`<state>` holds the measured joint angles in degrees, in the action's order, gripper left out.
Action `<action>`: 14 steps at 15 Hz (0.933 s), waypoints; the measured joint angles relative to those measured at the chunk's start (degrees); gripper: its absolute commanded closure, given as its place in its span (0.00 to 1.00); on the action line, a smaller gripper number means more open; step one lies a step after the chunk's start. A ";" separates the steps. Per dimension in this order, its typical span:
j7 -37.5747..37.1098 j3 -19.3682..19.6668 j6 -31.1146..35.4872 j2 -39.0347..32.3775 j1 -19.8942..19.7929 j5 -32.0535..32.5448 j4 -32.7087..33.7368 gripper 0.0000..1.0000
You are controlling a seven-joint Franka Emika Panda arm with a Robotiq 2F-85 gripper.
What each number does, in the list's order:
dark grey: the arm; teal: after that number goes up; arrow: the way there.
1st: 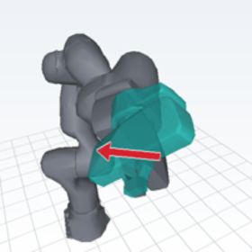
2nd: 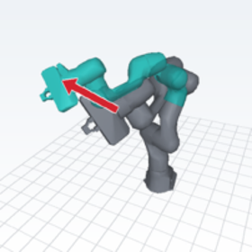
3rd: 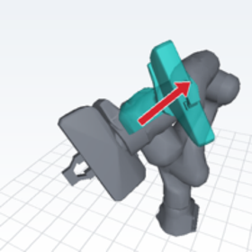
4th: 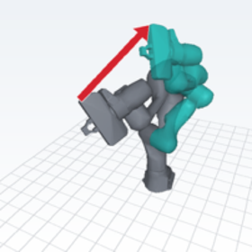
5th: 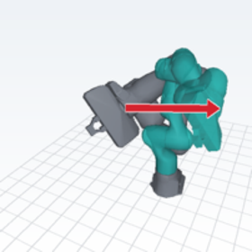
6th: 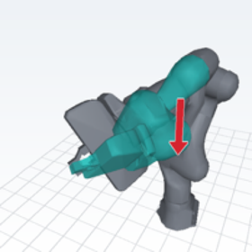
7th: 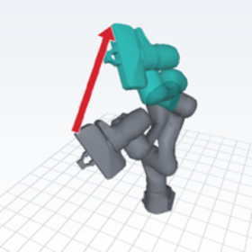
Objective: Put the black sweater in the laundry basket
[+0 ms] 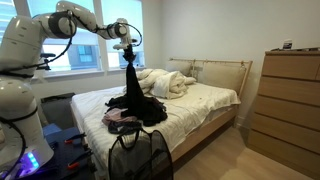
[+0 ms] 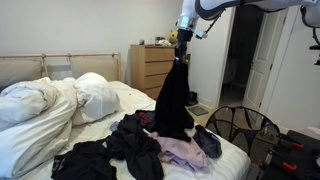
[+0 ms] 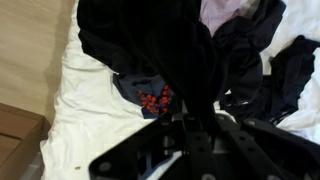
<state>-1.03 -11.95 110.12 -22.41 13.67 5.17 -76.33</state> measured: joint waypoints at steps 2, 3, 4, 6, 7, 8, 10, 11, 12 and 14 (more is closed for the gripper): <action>1.63 -0.29 -3.12 -2.20 0.68 -0.85 2.17 0.98; 2.40 -0.47 -4.70 -3.25 1.10 -1.31 3.17 0.98; 3.24 -0.71 -6.29 -4.29 1.60 -1.67 4.06 0.98; 4.40 -1.11 -9.16 -6.44 2.94 -1.91 5.67 0.98; 4.77 -1.23 -10.42 -7.49 3.77 -1.91 6.43 0.98; 5.25 -1.35 -11.42 -8.45 4.54 -1.91 7.04 0.98; 5.59 -1.76 -13.43 -10.37 6.04 -1.91 8.34 0.98; 6.01 -2.05 -14.39 -11.26 6.68 -1.94 8.94 0.98; 6.44 -2.38 -15.24 -12.06 7.27 -1.95 9.46 0.98; 7.17 -2.73 -16.78 -13.30 8.53 -1.95 10.20 0.98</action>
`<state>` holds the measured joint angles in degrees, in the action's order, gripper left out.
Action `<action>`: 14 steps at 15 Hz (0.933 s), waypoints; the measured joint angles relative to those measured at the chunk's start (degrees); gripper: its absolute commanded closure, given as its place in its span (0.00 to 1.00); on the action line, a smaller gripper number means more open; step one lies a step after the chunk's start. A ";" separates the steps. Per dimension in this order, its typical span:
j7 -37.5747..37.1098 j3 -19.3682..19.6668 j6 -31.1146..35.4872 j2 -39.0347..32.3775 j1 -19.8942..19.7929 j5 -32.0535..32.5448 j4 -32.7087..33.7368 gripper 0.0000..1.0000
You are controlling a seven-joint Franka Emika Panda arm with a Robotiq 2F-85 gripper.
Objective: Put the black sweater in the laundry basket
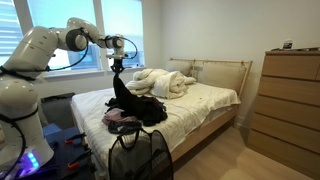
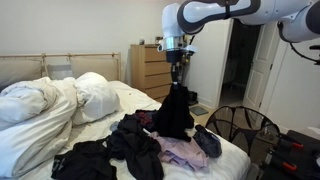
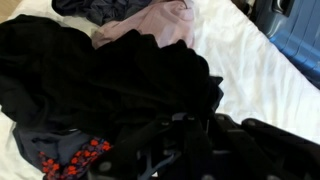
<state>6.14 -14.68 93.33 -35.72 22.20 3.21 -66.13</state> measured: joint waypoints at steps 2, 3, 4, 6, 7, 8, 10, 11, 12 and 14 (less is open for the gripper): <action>0.79 -0.16 -1.35 -0.83 1.29 0.00 0.56 0.65; 1.07 -0.17 -2.02 -1.13 1.83 0.05 0.83 0.57; 1.30 -0.17 -2.70 -1.36 2.19 0.15 1.16 0.51; 1.34 0.05 -3.58 -1.56 2.24 0.56 1.97 0.35; 1.34 0.52 -3.94 -1.56 1.98 0.79 2.50 0.29; 1.35 1.09 -4.30 -1.56 1.48 0.88 3.15 0.20; 1.37 2.28 -4.86 -1.55 -0.11 0.90 4.71 0.05; 1.37 2.91 -4.97 -1.55 -1.01 0.91 5.51 0.01; 1.38 3.49 -5.04 -1.54 -1.91 0.91 6.20 0.00; 1.66 4.38 -5.36 -1.55 -3.76 0.91 7.27 0.00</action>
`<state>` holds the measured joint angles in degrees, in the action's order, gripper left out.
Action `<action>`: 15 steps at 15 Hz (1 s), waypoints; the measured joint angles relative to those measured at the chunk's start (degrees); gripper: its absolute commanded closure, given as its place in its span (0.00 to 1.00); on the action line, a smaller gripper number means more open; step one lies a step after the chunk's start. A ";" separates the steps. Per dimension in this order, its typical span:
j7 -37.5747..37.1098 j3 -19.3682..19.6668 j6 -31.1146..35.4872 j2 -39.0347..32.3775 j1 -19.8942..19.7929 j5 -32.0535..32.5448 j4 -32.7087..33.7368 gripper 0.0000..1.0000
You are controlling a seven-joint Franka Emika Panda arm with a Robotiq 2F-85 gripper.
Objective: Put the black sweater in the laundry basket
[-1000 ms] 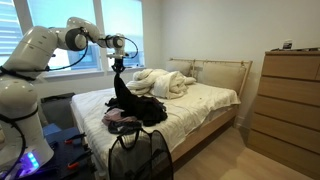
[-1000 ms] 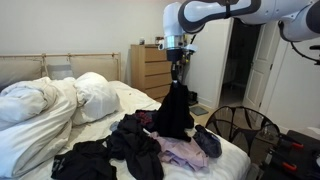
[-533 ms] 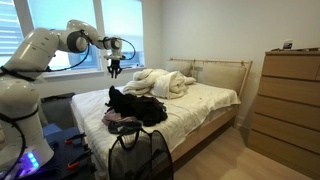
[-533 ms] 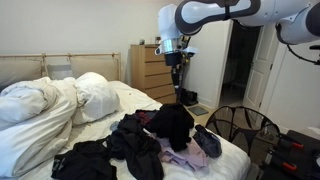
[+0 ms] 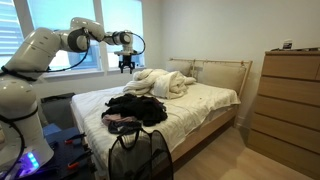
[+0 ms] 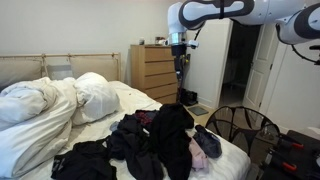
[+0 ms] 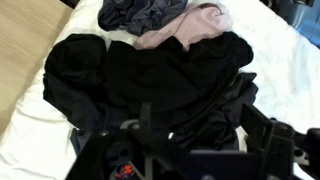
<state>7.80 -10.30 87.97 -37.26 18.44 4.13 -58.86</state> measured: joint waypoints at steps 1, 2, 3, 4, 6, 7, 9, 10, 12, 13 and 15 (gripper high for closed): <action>0.72 0.32 -0.17 -0.01 -0.86 0.01 0.25 0.00; 1.71 0.68 -0.27 -0.04 -1.63 0.02 0.36 0.00; 2.75 1.03 -0.30 -0.14 -2.29 0.04 0.37 0.00; 3.85 1.32 -0.32 -0.37 -2.90 0.10 0.37 0.00; 5.66 1.83 -0.45 -1.40 -3.86 0.26 0.39 0.00; 6.40 2.12 -0.50 -2.19 -4.19 0.28 0.41 0.00; 7.37 2.53 -0.52 -4.07 -4.61 0.29 0.45 0.00; 7.76 2.69 -0.52 -5.02 -4.72 0.29 0.48 0.00; 7.90 2.86 -0.54 -6.82 -4.84 0.47 0.56 0.00; 8.00 2.88 -0.55 -7.60 -4.88 0.57 0.59 0.00; 8.79 2.89 -0.56 -8.96 -4.92 1.24 0.60 0.00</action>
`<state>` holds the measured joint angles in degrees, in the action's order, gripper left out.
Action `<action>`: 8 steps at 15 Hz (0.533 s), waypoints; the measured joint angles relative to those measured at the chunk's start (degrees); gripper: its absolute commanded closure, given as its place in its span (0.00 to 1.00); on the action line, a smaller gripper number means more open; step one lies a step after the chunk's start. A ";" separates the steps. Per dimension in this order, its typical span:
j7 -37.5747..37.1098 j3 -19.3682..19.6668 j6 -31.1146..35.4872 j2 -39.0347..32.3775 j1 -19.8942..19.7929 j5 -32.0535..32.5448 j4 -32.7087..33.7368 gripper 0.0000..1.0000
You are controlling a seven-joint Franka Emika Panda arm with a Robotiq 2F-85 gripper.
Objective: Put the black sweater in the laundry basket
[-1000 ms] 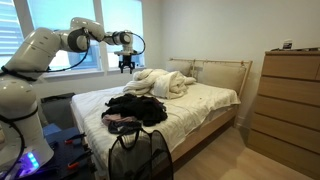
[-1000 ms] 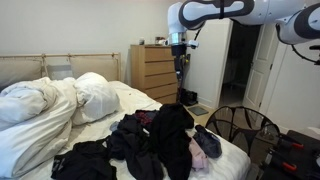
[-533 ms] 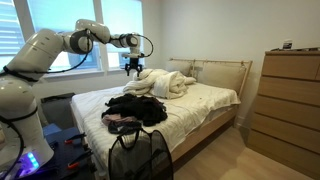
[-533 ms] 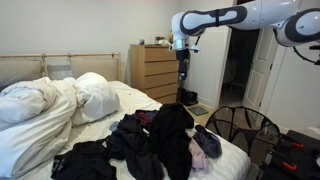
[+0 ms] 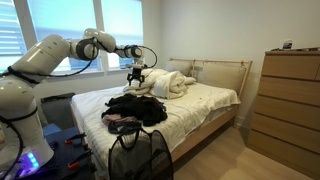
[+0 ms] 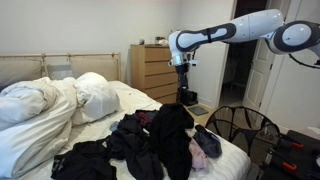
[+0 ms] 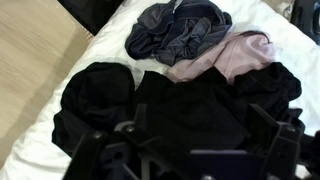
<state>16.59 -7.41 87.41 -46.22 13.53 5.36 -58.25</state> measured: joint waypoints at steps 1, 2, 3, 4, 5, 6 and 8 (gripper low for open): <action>0.29 0.00 0.00 -0.59 0.00 0.35 0.00 0.00; 0.55 0.00 0.02 -1.11 0.00 0.86 0.00 0.00; 1.07 0.00 0.39 -1.55 0.00 1.43 0.00 0.00; 1.33 0.00 1.49 -1.83 0.00 2.04 -0.19 0.00; 1.64 0.00 2.82 -1.96 -0.02 2.45 -0.51 0.00; 2.28 0.00 4.25 -1.98 -0.08 2.57 -1.02 0.00; 3.28 0.00 7.09 -1.98 -0.25 2.57 -2.26 0.00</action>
<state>19.86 -7.41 94.50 -48.20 13.28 7.94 -60.52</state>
